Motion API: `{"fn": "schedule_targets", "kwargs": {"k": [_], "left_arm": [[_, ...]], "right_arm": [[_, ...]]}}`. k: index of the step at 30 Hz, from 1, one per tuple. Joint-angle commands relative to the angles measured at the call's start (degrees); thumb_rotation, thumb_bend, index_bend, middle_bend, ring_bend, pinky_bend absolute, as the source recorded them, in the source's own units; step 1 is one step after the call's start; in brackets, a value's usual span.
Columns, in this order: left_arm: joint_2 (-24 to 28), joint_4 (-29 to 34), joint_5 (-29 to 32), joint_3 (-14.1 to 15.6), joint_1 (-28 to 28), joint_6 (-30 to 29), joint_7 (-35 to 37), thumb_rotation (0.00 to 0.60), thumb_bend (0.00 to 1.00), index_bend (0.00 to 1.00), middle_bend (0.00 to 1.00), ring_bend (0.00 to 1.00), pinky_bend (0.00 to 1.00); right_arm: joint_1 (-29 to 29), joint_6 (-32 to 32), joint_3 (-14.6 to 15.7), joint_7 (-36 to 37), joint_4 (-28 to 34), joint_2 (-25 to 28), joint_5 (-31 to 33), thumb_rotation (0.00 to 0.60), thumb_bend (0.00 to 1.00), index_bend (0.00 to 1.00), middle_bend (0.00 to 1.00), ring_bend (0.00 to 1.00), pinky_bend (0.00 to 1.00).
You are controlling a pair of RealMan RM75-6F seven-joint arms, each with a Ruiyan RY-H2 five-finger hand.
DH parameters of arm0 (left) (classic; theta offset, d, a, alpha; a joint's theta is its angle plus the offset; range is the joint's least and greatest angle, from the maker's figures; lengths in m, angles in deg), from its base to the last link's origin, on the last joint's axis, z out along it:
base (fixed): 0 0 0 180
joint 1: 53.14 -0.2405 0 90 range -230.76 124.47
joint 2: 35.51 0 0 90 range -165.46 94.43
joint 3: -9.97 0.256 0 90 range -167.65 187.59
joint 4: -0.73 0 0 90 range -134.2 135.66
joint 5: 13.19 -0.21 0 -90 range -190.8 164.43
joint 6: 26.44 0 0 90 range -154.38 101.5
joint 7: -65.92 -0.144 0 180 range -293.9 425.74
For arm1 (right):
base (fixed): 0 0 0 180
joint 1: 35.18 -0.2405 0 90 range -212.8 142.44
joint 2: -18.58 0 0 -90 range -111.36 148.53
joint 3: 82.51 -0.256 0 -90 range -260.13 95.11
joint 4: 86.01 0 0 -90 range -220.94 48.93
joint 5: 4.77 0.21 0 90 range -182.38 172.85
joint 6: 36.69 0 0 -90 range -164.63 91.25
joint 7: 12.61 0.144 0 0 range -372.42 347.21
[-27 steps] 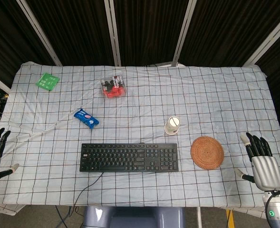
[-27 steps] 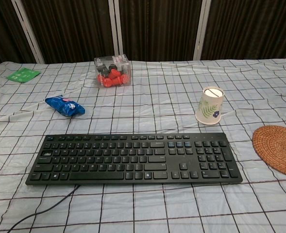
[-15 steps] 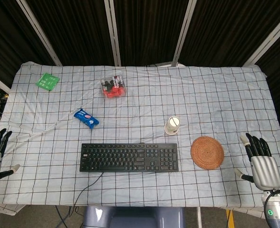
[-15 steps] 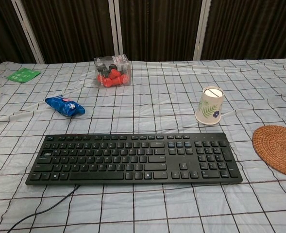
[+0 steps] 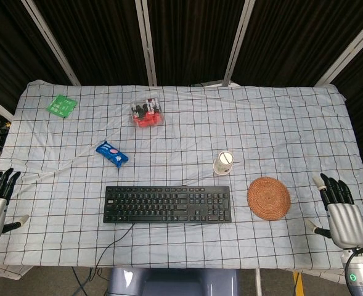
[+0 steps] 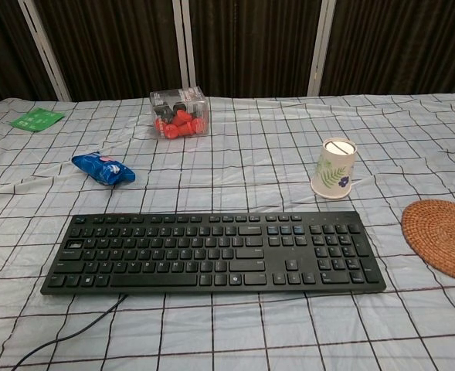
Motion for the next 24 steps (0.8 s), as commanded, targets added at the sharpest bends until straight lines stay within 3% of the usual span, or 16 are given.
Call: {"fn": "schedule_targets", "kwargs": {"k": [1,4,6,8,9,12,16,19,24], "left_arm": [[0.3,0.2,0.1,0.1,-0.2,-0.1,0.4,0.6,0.08,0.0,0.0,0.0,0.0],[0.4,0.2,-0.2,0.0,-0.3,-0.6,1.0,0.6,0.08,0.0,0.0,0.0,0.0],[0.4,0.0,-0.5,0.0,-0.4,-1.0,1.3,0.6,0.08,0.0,0.0,0.0,0.0],[0.4,-0.1,-0.7,0.0,-0.5,-1.2,1.8,0.6,0.08,0.0,0.0,0.0,0.0],[0.5,-0.1,-0.7,0.1,-0.6,-1.1,2.0,0.6,0.08,0.0,0.0,0.0,0.0],[0.6,-0.1,-1.0,0.1,-0.6,-1.3,2.3,0.6,0.08,0.0,0.0,0.0,0.0],[0.5,-0.4,-1.3,0.1,-0.6,-1.5,2.6,0.6,0.08,0.0,0.0,0.0,0.0],[0.4,-0.5,-0.6,-0.1,-0.5,-1.0,2.7,0.6,0.08,0.0,0.0,0.0,0.0],[0.5,-0.9,-0.3,-0.4,-0.4,-0.9,3.1,0.6,0.08,0.0,0.0,0.0,0.0]], "right_arm": [[-0.1,0.4,0.2,0.1,0.5,0.2,-0.2,0.6,0.1,0.03,0.0,0.0,0.0],[-0.8,1.1,0.4,-0.4,1.7,1.0,-1.3,0.6,0.1,0.02,0.08,0.05,0.09],[-1.5,1.5,0.2,-0.9,3.0,1.5,-1.9,0.6,0.1,0.03,0.3,0.28,0.35],[-2.4,2.5,-0.1,-1.4,5.3,2.0,-2.1,0.6,0.1,0.03,0.51,0.5,0.53],[-3.0,3.3,-0.2,-1.8,6.3,2.3,-2.1,0.6,0.1,0.04,0.61,0.59,0.58],[-5.0,7.3,-0.3,-5.0,9.7,3.2,-1.0,0.6,0.15,0.05,0.75,0.71,0.64],[-8.9,14.7,-1.1,-12.5,16.5,4.0,3.9,0.6,0.29,0.07,0.83,0.79,0.69],[-14.1,22.5,-2.5,-21.4,22.9,2.5,13.0,0.6,0.36,0.08,0.87,0.84,0.73],[-19.0,23.6,-3.2,-32.6,27.0,-1.7,26.7,0.6,0.42,0.1,0.89,0.88,0.75]]}}
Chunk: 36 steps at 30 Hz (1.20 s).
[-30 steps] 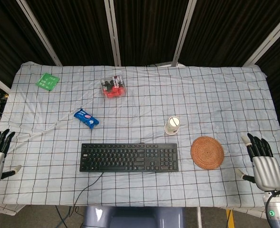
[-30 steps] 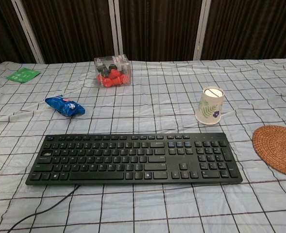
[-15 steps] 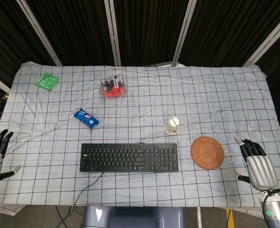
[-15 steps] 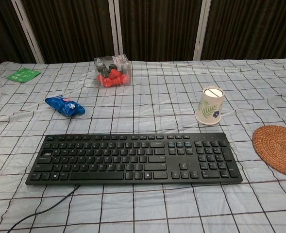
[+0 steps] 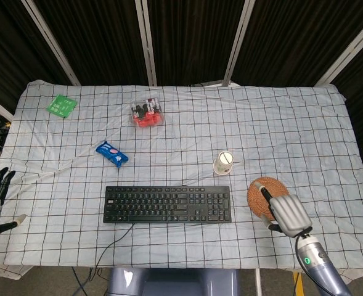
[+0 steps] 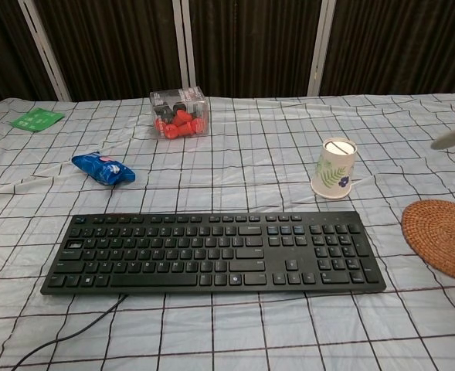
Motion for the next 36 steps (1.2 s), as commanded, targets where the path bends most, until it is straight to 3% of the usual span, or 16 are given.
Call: {"fn": "schedule_targets", "kwargs": {"k": [1,7,16,36], "left_arm": [[0.0,-0.2,0.2,-0.2,0.1,0.1,0.4,0.6,0.08,0.0,0.0,0.0,0.0],[0.1,-0.6,0.6,-0.3,0.1,0.4,1.0,0.6,0.08,0.0,0.0,0.0,0.0],[0.2,-0.6,1.1,-0.4,0.1,0.6,1.4,0.6,0.08,0.0,0.0,0.0,0.0],[0.3,-0.6,1.3,-0.4,0.1,0.8,1.6,0.6,0.08,0.0,0.0,0.0,0.0]], "right_arm": [[-6.7,2.7,-1.1,-12.7,6.0,-4.7,14.2,0.6,0.43,0.1,0.9,0.88,0.76],[-9.5,-0.4,0.0,-18.8,6.1,-9.7,20.6,0.6,0.46,0.11,0.9,0.89,0.76],[-11.8,-3.5,1.4,-21.3,6.3,-15.4,24.1,0.6,0.47,0.12,0.91,0.9,0.76],[-13.7,-6.6,3.6,-20.9,1.5,-20.4,29.5,0.6,0.48,0.16,0.91,0.9,0.76]]}}
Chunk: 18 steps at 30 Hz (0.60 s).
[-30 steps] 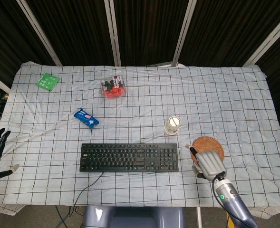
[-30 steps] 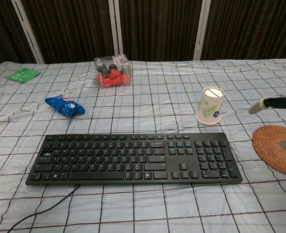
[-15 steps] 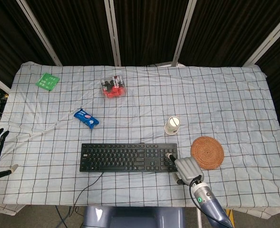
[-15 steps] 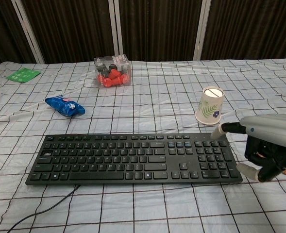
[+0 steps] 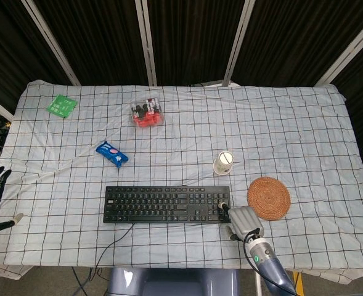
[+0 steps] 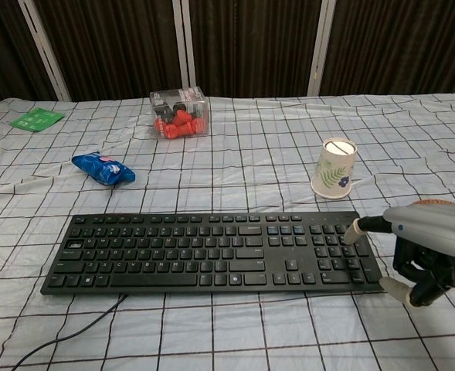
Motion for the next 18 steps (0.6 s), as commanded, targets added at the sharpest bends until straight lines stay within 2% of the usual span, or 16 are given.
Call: {"fn": "schedule_targets", "kwargs": {"k": [1,18], "left_arm": [[0.0,0.0,0.0,0.0,0.0,0.1,-0.1,0.6,0.08,0.0,0.0,0.0,0.0],[-0.3,0.3,0.2,0.1,0.3,0.6,-1.1,0.6,0.08,0.0,0.0,0.0,0.0]], "right_arm": [[-0.1,-0.3,0.3,0.3,-0.7,-0.3,0.4,0.6,0.48,0.16,0.91,0.9,0.76],[-0.9,-2.0,0.3,1.8,-3.4,-2.5,3.1,0.6,0.49,0.18,0.91,0.9,0.76]]}}
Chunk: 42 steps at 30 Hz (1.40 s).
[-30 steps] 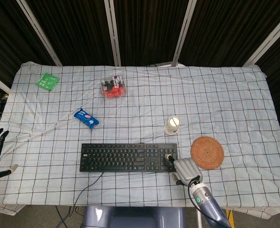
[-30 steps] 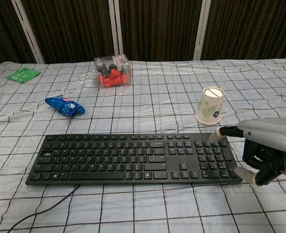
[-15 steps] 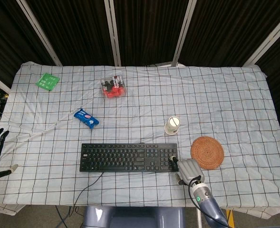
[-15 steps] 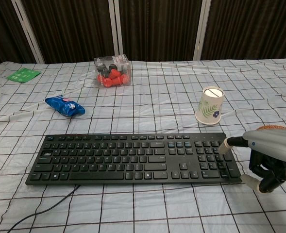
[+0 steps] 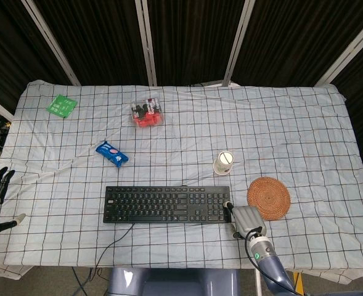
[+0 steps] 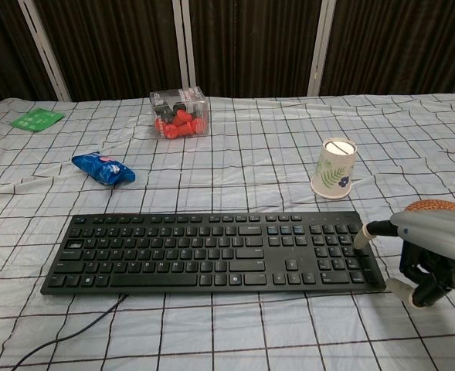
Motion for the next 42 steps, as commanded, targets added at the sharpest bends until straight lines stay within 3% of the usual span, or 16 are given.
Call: {"fn": "schedule_targets", "kwargs": {"k": [1,16,26,31,33,35,38,40,42], "left_arm": [[0.0,0.1,0.1,0.0,0.0,0.0,0.0,0.6,0.08,0.0,0.0,0.0,0.0],[0.1,0.3,0.0,0.1,0.0,0.0,0.3,0.6,0.08,0.0,0.0,0.0,0.0],[0.1,0.4,0.1,0.0,-0.1,-0.1,0.1,0.6,0.08,0.0,0.0,0.0,0.0],[0.2,0.3,0.1,0.1,-0.1,-0.2,0.4,0.6,0.08,0.0,0.0,0.0,0.0],[0.2,0.3,0.1,0.1,-0.2,-0.2,0.7,0.6,0.08,0.0,0.0,0.0,0.0],[0.3,0.3,0.0,0.1,-0.3,-0.3,1.0,0.6,0.08,0.0,0.0,0.0,0.0],[0.3,0.1,-0.4,0.3,-0.3,-0.4,1.3,0.6,0.08,0.0,0.0,0.0,0.0],[0.3,0.0,-0.6,0.3,-0.4,-0.7,1.5,0.6,0.08,0.0,0.0,0.0,0.0],[0.3,-0.1,-1.0,0.4,-0.5,-0.9,1.7,0.6,0.08,0.0,0.0,0.0,0.0]], "right_arm": [[-0.2,-0.4,0.0,-0.2,-0.4,-0.6,0.3,0.6,0.49,0.18,0.91,0.9,0.76],[-0.8,-1.2,0.8,-1.0,-1.7,-2.0,3.1,0.6,0.49,0.18,0.91,0.9,0.76],[-1.1,-2.9,0.0,0.1,-1.3,-2.0,-0.8,0.6,0.49,0.17,0.89,0.86,0.76],[1.1,-6.0,-1.9,8.5,-1.1,-0.1,-12.8,0.6,0.45,0.15,0.69,0.67,0.61],[2.0,-7.1,-2.0,11.3,-0.6,1.7,-17.2,0.6,0.39,0.14,0.51,0.47,0.4],[3.3,-8.2,-1.5,14.1,0.0,4.0,-21.4,0.6,0.34,0.13,0.35,0.29,0.26],[5.8,-9.5,0.5,18.7,0.7,8.9,-27.0,0.6,0.25,0.07,0.13,0.05,0.13],[7.7,-10.2,2.2,21.2,0.5,12.0,-29.4,0.6,0.18,0.02,0.02,0.0,0.04],[9.9,-11.4,4.2,23.5,-0.3,15.1,-32.0,0.6,0.14,0.0,0.0,0.0,0.0]]}}
